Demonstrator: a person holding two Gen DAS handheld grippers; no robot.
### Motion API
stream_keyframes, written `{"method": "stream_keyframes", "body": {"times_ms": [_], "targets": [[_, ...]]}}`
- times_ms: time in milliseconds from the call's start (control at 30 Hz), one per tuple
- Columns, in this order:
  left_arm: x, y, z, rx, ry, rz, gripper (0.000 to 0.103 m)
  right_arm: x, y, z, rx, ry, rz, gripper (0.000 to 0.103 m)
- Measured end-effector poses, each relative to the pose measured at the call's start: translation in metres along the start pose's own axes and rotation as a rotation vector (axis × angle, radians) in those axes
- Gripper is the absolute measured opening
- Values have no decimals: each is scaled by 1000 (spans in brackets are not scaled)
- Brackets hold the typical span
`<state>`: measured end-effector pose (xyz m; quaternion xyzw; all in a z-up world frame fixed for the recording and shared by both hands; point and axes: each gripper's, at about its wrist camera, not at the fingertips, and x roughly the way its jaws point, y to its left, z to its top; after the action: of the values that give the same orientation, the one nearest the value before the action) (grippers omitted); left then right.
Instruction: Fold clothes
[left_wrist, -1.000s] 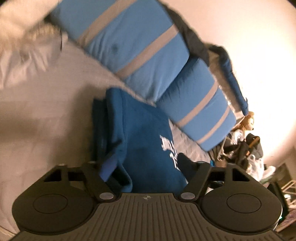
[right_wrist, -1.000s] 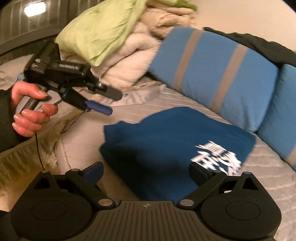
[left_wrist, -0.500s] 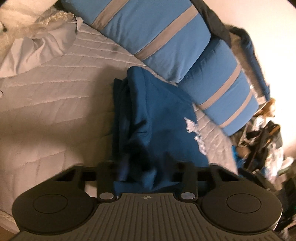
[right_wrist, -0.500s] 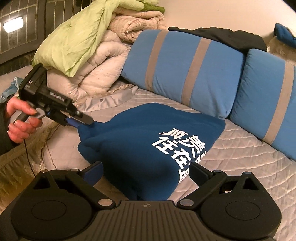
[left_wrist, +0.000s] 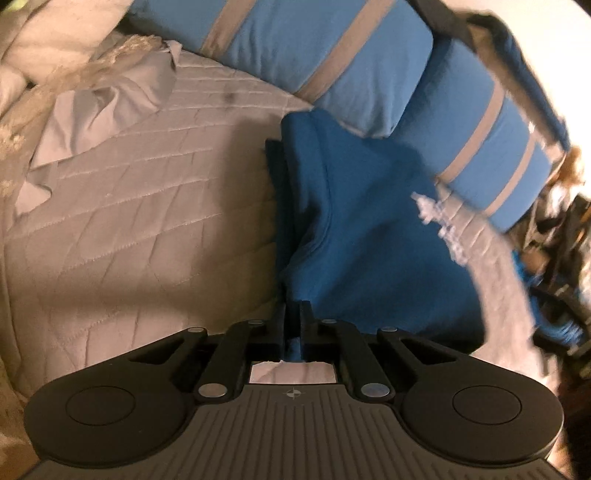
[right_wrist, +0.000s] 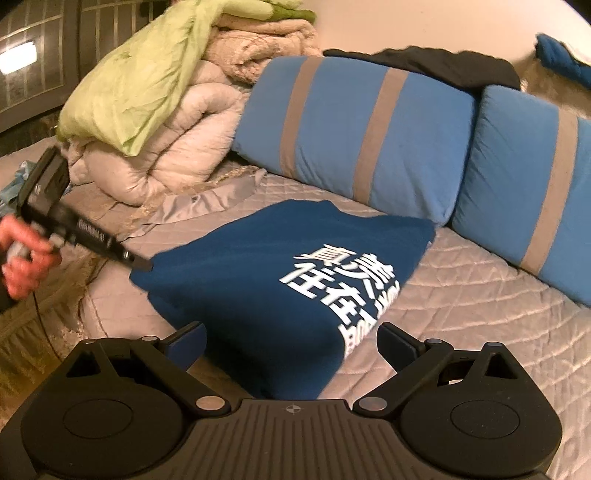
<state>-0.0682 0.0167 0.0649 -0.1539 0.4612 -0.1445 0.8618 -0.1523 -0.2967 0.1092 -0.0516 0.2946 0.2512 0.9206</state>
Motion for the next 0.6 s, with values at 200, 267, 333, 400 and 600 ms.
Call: {"method": "stream_keyframes", "body": {"times_ms": [200, 267, 333, 400, 600], "targets": [[-5, -2, 5, 29, 6, 12, 21, -6, -7, -2, -1, 3, -19, 99], [-10, 2, 9, 0, -4, -19, 38, -7, -12, -2, 3, 7, -28, 99], [-15, 6, 13, -34, -17, -54, 57, -6, -16, -1, 16, 12, -37, 99], [-15, 8, 18, -66, -21, -100, 77, -5, -20, 1, 36, 15, -49, 99], [12, 12, 31, -96, 47, -129, 78, 3, -24, 3, 100, 24, -68, 99]]}}
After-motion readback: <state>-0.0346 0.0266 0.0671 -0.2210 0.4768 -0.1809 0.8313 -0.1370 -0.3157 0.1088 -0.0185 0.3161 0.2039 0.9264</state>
